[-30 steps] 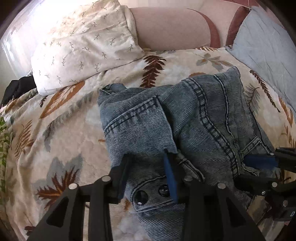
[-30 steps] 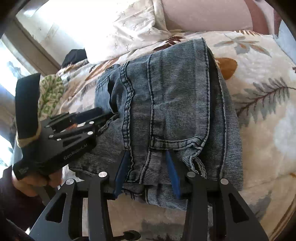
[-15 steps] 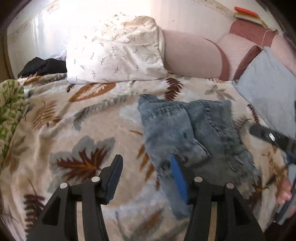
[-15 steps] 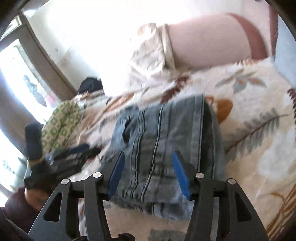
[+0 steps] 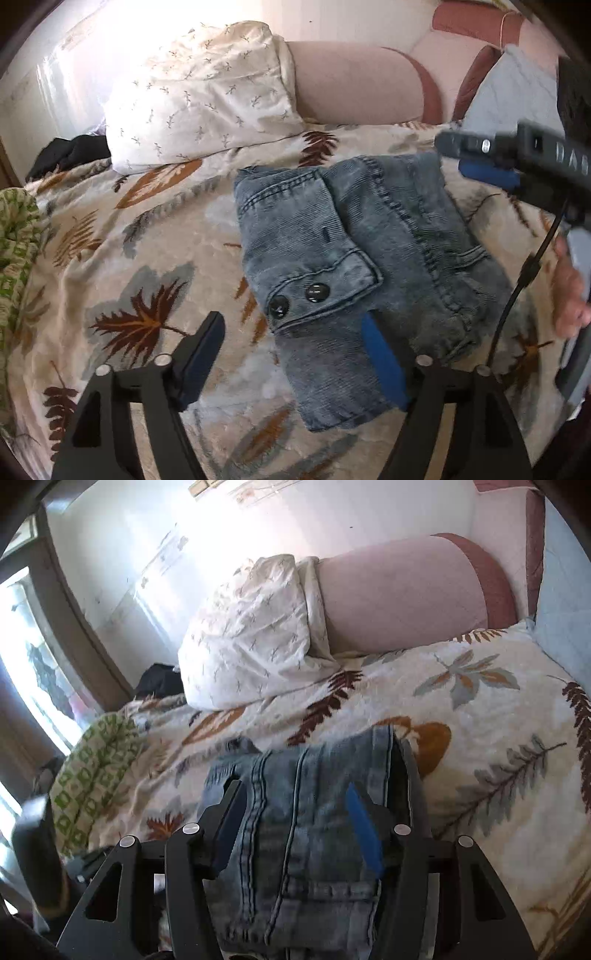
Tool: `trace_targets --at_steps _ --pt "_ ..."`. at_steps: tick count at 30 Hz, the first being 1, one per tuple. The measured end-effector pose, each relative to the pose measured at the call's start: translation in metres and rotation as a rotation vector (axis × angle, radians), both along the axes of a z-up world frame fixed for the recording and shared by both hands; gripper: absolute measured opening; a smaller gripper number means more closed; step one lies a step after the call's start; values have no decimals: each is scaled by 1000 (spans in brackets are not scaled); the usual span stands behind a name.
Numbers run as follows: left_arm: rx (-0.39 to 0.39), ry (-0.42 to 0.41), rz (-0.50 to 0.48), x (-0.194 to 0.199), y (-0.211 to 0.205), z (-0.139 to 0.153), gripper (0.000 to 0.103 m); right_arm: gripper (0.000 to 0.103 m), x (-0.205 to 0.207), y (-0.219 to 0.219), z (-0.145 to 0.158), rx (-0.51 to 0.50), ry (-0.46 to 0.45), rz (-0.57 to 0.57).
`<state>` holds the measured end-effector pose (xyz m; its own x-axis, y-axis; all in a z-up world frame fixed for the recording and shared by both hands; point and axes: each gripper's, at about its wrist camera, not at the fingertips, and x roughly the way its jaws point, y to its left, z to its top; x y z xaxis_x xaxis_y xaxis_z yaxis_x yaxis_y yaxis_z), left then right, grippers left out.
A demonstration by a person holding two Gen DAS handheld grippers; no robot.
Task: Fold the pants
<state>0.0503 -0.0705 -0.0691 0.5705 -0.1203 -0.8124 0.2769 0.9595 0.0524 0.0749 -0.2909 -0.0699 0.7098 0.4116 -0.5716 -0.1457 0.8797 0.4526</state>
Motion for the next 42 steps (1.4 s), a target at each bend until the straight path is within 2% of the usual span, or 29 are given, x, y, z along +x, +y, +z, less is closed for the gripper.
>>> trace_targets --at_steps 4,9,16,18,19,20,25,28,34,38,42 --pt "13 8 16 2 1 -7 85 56 11 -4 -2 47 6 -5" --pt "45 -22 23 1 -1 -8 91 56 23 -1 -8 71 19 9" --pt "70 -54 12 0 -2 -9 95 56 33 12 -25 18 81 18" --pt "78 -69 8 -1 -2 -10 96 61 35 12 -32 23 98 8" --pt "79 -73 5 -1 -2 -10 96 69 37 10 -35 26 111 -3" --pt "78 -74 2 0 -2 -10 97 72 38 9 -38 29 123 -16" --pt "64 -80 -13 1 1 -11 99 75 44 2 -54 31 187 -68" --pt "46 -76 -15 3 4 -12 101 77 47 -1 -62 55 208 -70" --pt "20 -77 -29 6 8 -15 103 80 52 1 -69 39 243 -72" --pt "-4 -63 -35 8 10 -18 103 80 52 7 -69 -16 254 -74" --pt "-53 -2 -27 14 14 -24 103 80 52 17 -71 -97 266 -77"
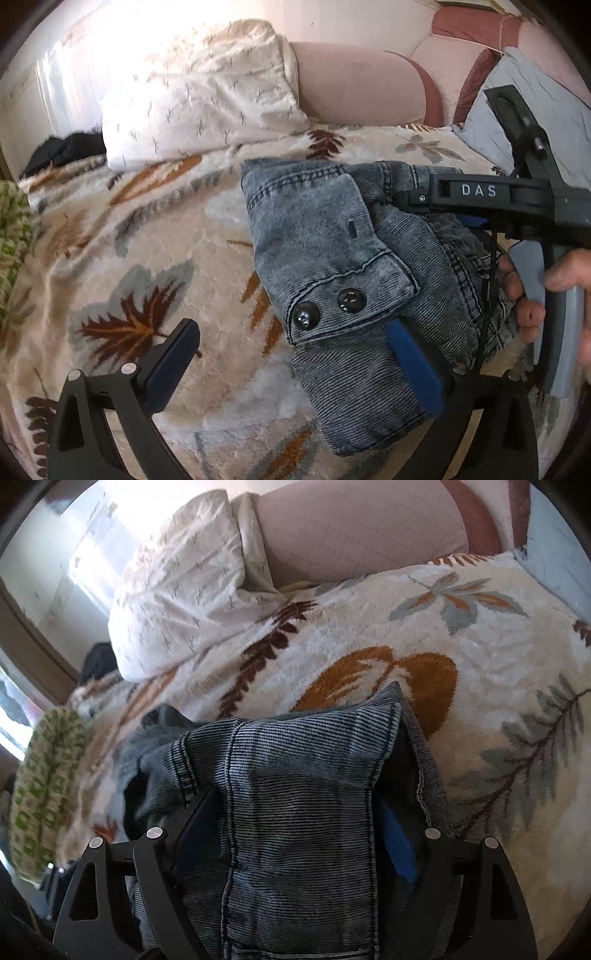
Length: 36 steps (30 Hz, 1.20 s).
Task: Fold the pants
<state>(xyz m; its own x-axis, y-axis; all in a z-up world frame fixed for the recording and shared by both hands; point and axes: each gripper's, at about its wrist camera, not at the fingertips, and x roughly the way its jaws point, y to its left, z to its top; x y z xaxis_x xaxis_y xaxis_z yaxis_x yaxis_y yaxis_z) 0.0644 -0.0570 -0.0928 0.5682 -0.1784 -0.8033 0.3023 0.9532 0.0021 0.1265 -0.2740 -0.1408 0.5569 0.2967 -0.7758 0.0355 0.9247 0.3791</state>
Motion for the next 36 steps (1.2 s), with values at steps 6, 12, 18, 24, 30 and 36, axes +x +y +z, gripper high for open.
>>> trace_targets --at_steps 6,12,18,24,30,36 --pt "-82 87 15 9 3 -11 103 81 -1 4 -2 -43 2 6" --pt "-149 149 57 11 12 -6 103 84 -7 1 1 -18 -11 1" --pt "-134 74 126 -5 28 32 103 86 -37 -7 35 13 -101 -41" --pt "-79 -62 190 -35 54 69 103 86 -88 -22 84 -29 -249 -107" --pt "-10 -153 290 -86 92 68 103 87 -142 -43 114 -65 -348 -181" --pt "-12 -231 378 -112 113 97 103 87 -214 -34 196 20 -452 -249"
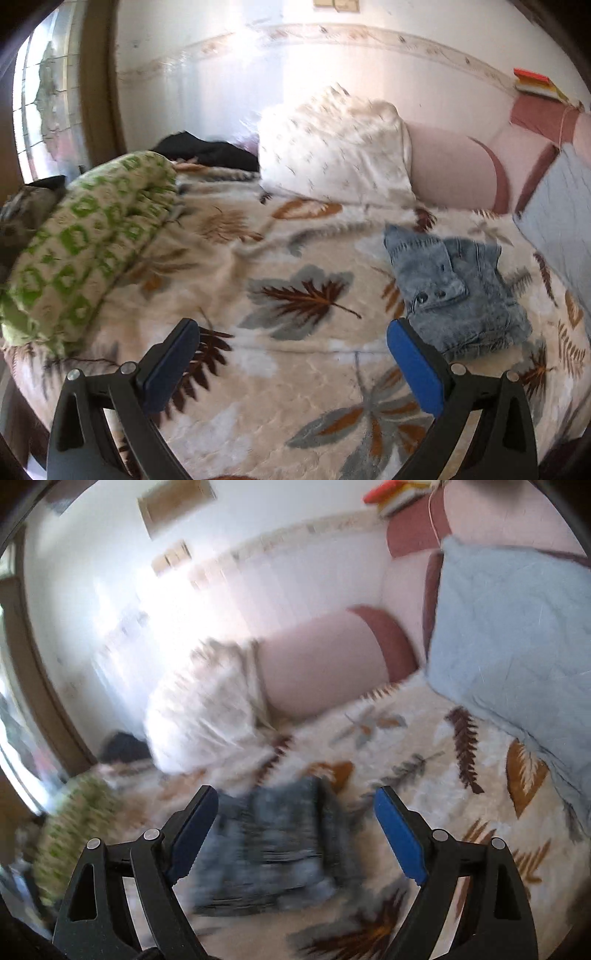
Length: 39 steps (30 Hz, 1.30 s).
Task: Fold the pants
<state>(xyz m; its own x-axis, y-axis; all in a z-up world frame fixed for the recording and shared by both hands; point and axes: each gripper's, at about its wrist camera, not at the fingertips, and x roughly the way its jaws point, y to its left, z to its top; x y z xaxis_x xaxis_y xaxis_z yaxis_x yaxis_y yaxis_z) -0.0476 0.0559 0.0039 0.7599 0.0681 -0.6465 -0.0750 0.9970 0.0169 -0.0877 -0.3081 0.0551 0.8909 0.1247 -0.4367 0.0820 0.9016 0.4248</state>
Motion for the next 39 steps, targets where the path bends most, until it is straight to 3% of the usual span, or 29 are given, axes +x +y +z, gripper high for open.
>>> trace_targets --at_steps 3,6,9,14,21,29,39 --pt "11 -55 22 -9 2 22 103 89 -41 21 63 62 -83 54" --pt "22 -127 37 -19 5 39 103 92 -83 53 124 55 -144 103" --pt "5 -144 56 -25 14 46 103 93 -107 75 147 77 -176 192" --pt "-19 -112 98 -21 32 36 103 93 -118 89 147 175 -172 306" --pt "-19 -63 145 -7 44 10 103 93 -106 93 148 176 -201 286" --pt "-3 -35 109 -1 33 -3 103 93 -91 85 148 190 -212 244" --pt "19 -25 31 8 5 -6 103 93 -118 76 163 187 -312 249"
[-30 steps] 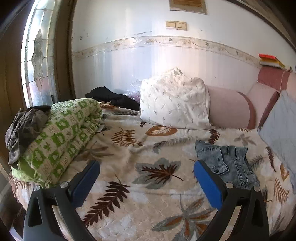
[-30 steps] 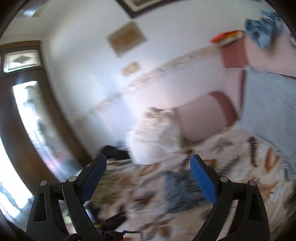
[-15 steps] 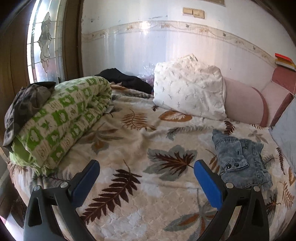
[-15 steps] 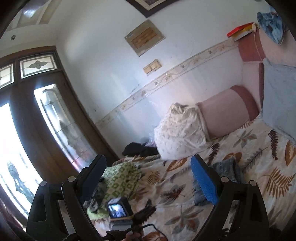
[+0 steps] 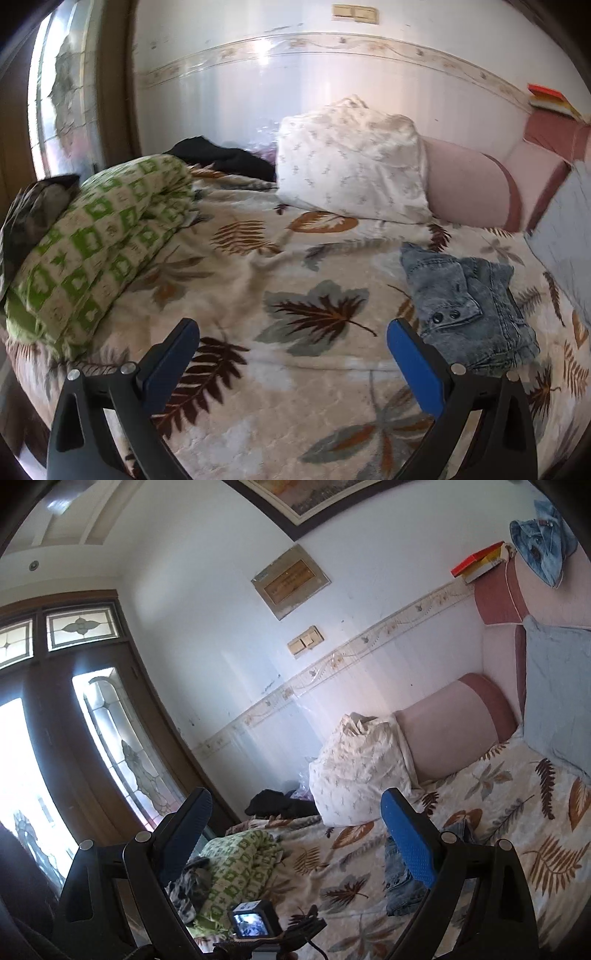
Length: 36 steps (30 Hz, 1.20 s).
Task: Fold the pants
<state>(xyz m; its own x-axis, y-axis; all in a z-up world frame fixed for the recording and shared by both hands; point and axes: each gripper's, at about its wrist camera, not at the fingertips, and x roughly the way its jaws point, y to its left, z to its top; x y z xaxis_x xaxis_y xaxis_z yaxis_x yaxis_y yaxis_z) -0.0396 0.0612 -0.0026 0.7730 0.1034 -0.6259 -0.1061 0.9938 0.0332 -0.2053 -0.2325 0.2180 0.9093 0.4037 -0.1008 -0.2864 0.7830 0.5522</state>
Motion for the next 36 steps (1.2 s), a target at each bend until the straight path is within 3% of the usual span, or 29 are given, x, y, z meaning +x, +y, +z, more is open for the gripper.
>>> trace_targets --at_steps 6,9,11,13,17,18,20,24,26,31,33,36 --pt "22 4 -63 17 -24 -5 103 94 -14 -13 -2 11 -82 -29" --pt "28 24 -75 38 -32 -7 103 96 -4 -27 -12 34 -75 -50" --pt "45 34 -74 51 -38 -10 103 96 13 -42 -24 89 -20 -83" --pt "13 33 -85 65 -44 -14 103 96 33 -55 -39 119 31 -117" --pt "-43 92 -99 87 -52 -34 103 97 88 -74 -75 91 197 -166" --pt "-42 93 -106 87 -54 -40 103 97 104 -80 -89 98 279 -184" --pt "-22 104 -126 87 -57 -52 103 97 119 -83 -106 107 337 -205" --pt "-59 72 -174 90 -55 -60 103 97 156 -81 -142 -112 397 -393" --pt "-65 69 -185 96 -53 -62 103 97 186 -94 -180 -191 515 -444" --pt "-154 103 -288 109 -60 -70 103 93 236 -128 -273 -114 801 -245" --pt "-187 112 -354 110 -68 -71 103 91 245 -135 -297 -20 823 -128" --pt "-210 150 -457 113 -79 -75 103 91 261 -137 -316 35 841 -6"
